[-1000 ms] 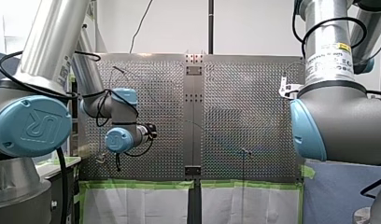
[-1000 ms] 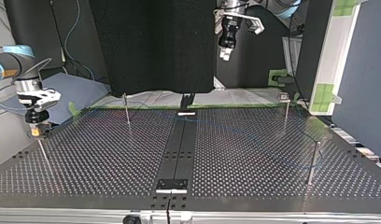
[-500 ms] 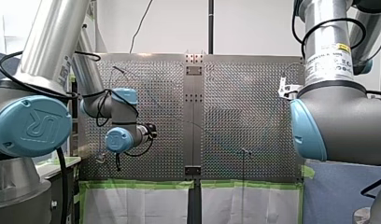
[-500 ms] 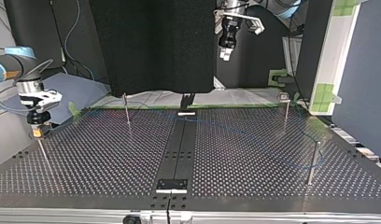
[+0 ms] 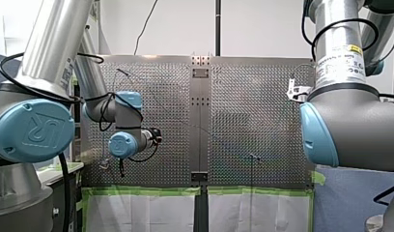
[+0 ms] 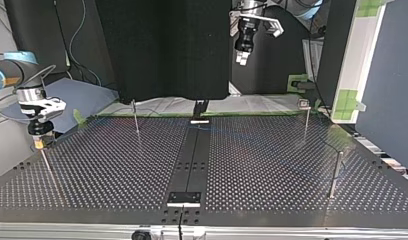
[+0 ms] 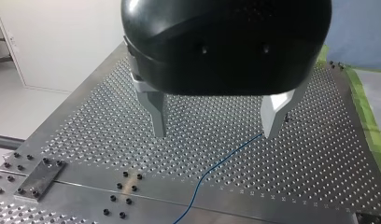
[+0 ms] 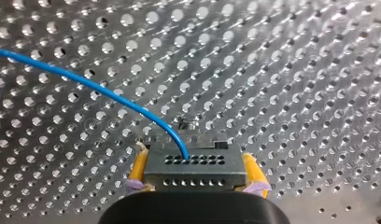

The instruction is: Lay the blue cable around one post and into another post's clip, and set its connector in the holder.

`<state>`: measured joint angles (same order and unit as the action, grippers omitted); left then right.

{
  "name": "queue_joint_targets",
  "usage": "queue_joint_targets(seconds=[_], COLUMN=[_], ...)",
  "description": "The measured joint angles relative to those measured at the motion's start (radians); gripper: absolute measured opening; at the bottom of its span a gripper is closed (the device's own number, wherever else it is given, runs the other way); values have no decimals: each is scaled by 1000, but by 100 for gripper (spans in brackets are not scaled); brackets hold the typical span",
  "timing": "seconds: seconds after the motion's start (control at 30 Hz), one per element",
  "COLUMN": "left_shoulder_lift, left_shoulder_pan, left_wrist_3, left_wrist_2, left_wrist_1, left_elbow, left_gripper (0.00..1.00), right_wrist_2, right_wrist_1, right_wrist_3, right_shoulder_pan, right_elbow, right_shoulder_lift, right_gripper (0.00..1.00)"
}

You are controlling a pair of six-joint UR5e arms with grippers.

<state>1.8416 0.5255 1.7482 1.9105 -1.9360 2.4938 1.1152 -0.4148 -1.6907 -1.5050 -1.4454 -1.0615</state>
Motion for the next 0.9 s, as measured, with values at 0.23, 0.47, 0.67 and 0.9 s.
queue_joint_targets(seconds=[0.23, 0.47, 0.67, 0.9], left_shoulder_lift=[0, 0, 0, 0], left_shoulder_pan=[-3, -6, -8, -11], left_wrist_3=[0, 0, 0, 0], left_wrist_2=[0, -1, -6, -7], left_wrist_1=[1, 0, 0, 0], left_elbow=[0, -1, -3, -3], left_gripper=[100, 100, 100, 100], right_wrist_2=[-1, -1, 0, 0], right_wrist_1=[-1, 3, 3, 0], right_wrist_3=[3, 4, 4, 5], right_shoulder_pan=[-1, -1, -1, 2], right_elbow=[-1, 0, 0, -1], right_shoulder_lift=[2, 4, 6, 9], right_gripper=[0, 0, 0, 0])
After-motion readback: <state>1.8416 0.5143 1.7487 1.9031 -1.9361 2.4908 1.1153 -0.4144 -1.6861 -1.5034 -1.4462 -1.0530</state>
